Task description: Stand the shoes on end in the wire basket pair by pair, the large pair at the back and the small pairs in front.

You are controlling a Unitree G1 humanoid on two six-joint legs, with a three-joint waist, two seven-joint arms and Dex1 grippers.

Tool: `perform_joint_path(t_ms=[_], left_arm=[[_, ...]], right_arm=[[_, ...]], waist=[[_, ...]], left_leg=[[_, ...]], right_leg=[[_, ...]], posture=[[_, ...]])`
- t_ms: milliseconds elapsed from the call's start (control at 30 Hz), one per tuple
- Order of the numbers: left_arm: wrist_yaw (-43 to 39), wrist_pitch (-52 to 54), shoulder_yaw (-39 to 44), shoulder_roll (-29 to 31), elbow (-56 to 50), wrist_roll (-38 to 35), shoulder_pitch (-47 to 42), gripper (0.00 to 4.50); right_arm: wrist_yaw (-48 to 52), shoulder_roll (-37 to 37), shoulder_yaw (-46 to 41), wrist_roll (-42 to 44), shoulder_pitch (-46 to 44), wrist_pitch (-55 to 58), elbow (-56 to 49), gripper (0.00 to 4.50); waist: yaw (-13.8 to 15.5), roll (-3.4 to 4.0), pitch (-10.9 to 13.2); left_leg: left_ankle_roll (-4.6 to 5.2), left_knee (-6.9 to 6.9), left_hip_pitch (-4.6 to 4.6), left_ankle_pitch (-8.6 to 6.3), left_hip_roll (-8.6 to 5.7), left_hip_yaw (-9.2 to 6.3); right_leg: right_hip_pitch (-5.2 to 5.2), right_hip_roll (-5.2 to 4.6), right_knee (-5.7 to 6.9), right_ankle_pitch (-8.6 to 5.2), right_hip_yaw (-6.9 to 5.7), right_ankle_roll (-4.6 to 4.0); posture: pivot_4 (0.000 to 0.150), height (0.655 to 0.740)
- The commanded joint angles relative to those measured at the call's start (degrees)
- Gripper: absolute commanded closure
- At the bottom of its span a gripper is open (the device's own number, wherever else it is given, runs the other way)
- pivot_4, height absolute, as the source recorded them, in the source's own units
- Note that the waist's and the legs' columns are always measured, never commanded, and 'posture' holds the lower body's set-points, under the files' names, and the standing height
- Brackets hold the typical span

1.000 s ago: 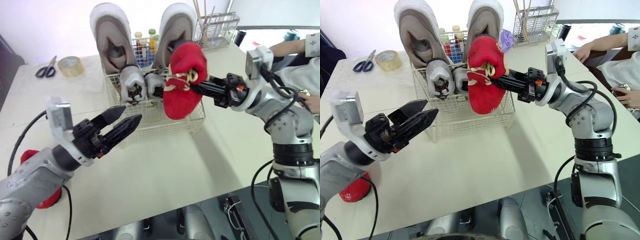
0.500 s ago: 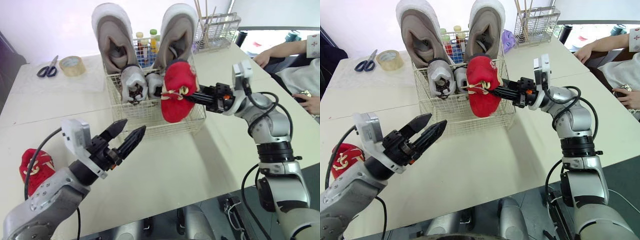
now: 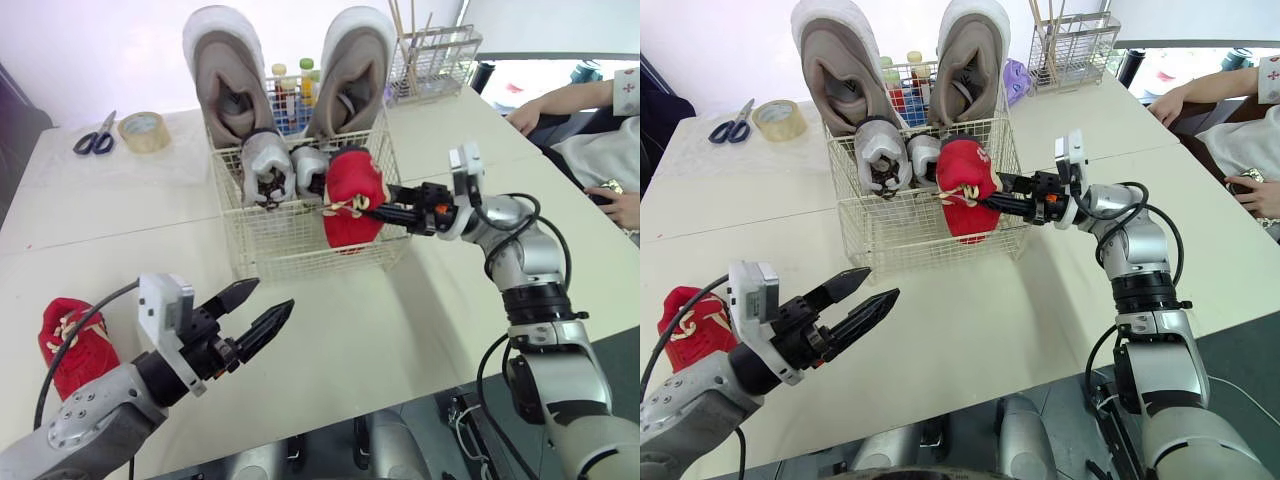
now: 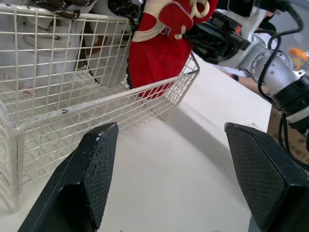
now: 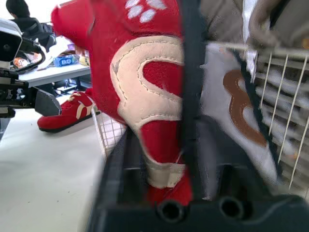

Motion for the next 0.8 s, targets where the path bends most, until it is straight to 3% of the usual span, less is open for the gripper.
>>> perform_joint_path(t_ms=[33, 100, 133, 600, 800], left_arm=[[-1.4, -0.6, 0.6, 0.1, -0.3, 0.1, 0.5, 0.82], [-1.7, -0.6, 0.8, 0.2, -0.2, 0.0, 0.5, 0.82], [-1.8, -0.5, 0.9, 0.3, 0.0, -0.1, 0.4, 0.82], [-3.1, 0.2, 2.0, 1.8, 2.0, -1.8, 0.3, 0.82], [-3.2, 0.0, 1.7, 1.5, 2.8, -1.6, 0.2, 0.82]], right_arm=[[-0.8, -0.2, -1.5, -0.2, 0.8, -0.8, -1.7, 1.11], [-1.1, -0.4, -1.7, -0.3, 1.2, -0.8, -2.2, 0.17], [-1.4, -0.7, -1.9, -0.2, 1.5, -0.6, -2.8, 0.07], [-5.4, -6.3, -5.3, 2.2, 1.1, 6.3, -13.8, 0.07], [-5.3, -8.1, -5.6, 1.7, -1.7, 6.1, -13.6, 0.07]], waist=[[0.0, -0.01, 0.0], [-0.1, -0.01, 0.0], [-0.1, -0.01, 0.0], [0.0, 0.00, 0.0], [0.0, 0.00, 0.0]], left_leg=[[0.00, 0.01, 0.00, 0.00, 0.00, 0.00], [-0.01, 0.02, 0.03, 0.01, 0.00, 0.00], [-0.01, 0.03, 0.06, 0.01, 0.00, 0.00], [-0.04, 0.01, 0.04, 0.03, 0.00, -0.01], [-0.04, 0.01, 0.04, 0.03, 0.00, -0.01]], right_leg=[[0.01, 0.00, 0.01, 0.00, 0.00, 0.00], [0.03, 0.00, 0.01, 0.00, 0.00, 0.00], [0.06, 0.00, 0.02, 0.01, 0.00, -0.01], [0.01, 0.00, 0.02, 0.01, 0.00, -0.02], [0.01, -0.01, 0.00, 0.01, 0.00, -0.02]], posture=[[0.150, 0.7400], [0.150, 0.7400], [0.150, 0.7400], [0.150, 0.7400], [0.150, 0.7400]])
